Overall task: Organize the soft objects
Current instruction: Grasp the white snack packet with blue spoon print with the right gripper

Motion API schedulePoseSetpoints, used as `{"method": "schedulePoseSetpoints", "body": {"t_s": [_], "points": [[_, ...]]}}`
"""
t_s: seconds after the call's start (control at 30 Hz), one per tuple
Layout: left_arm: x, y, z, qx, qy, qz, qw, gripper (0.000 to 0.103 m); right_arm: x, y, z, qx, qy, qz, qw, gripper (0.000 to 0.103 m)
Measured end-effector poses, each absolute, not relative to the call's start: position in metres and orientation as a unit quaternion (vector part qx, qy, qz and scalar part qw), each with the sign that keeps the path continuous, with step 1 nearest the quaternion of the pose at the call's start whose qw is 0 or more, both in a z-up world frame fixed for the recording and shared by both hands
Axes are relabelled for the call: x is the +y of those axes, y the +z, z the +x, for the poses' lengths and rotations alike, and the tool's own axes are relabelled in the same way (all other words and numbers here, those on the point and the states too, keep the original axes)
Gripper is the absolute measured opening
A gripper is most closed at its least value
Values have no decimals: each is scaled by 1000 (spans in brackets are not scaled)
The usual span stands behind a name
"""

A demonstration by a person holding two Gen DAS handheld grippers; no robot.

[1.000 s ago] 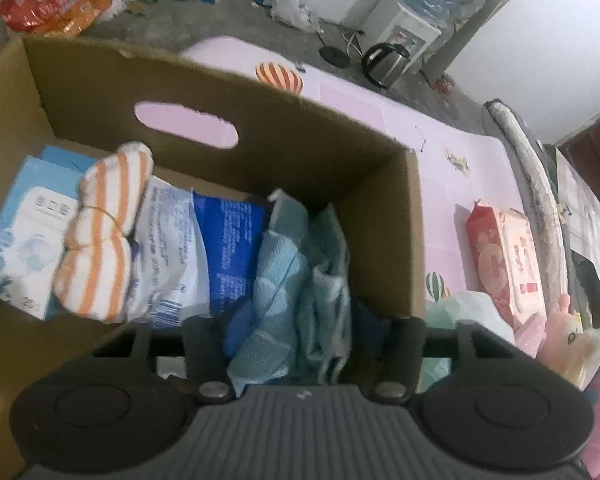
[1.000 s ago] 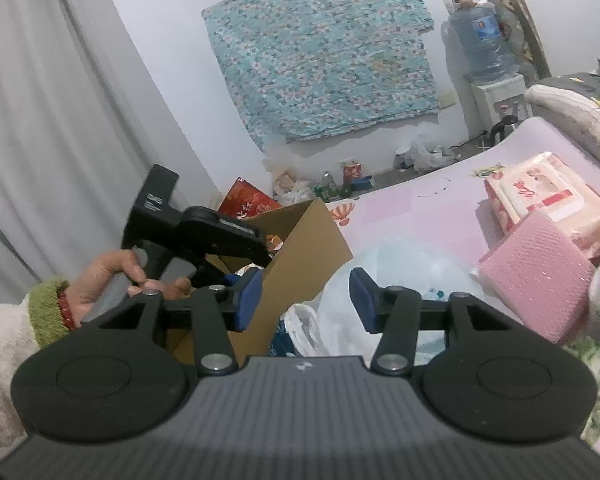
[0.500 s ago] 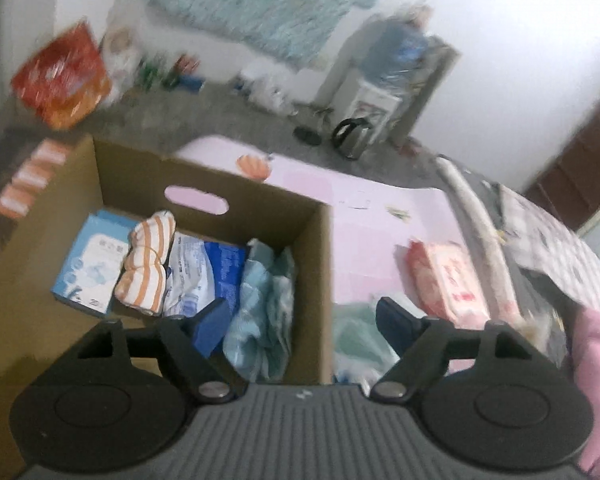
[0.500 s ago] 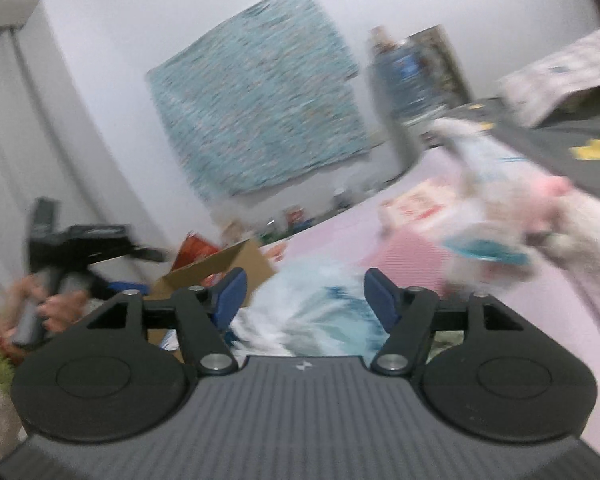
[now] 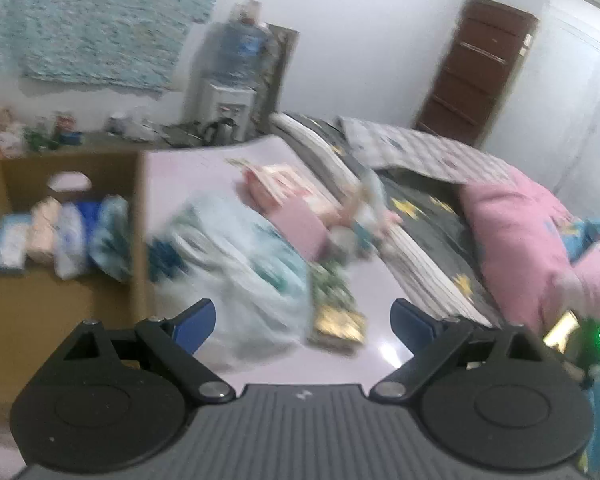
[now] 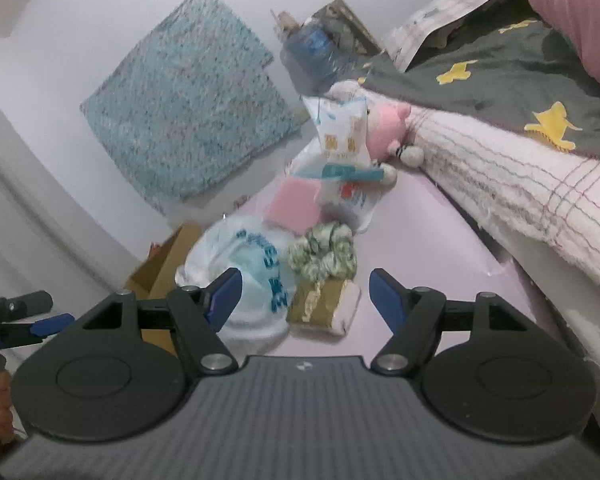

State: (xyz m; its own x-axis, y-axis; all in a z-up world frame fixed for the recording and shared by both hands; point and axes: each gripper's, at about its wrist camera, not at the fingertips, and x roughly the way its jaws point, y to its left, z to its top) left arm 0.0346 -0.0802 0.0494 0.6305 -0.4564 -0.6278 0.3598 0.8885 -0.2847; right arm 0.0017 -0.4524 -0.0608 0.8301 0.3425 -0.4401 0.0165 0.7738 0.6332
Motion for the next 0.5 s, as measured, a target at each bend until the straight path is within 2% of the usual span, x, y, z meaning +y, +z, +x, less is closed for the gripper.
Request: {"method": "schedulePoseSetpoints", "body": {"t_s": [0.17, 0.33, 0.5], "points": [[-123, -3, 14, 382, -257, -58, 886, 95, -443, -58, 8, 299, 113, 279, 906, 70], [-152, -54, 9, 402, -262, -47, 876, 95, -433, -58, 42, 323, 144, 241, 904, 59], [-163, -81, 8, 398, -254, -18, 882, 95, -421, -60, 84, 341, 165, 207, 902, 54]]}}
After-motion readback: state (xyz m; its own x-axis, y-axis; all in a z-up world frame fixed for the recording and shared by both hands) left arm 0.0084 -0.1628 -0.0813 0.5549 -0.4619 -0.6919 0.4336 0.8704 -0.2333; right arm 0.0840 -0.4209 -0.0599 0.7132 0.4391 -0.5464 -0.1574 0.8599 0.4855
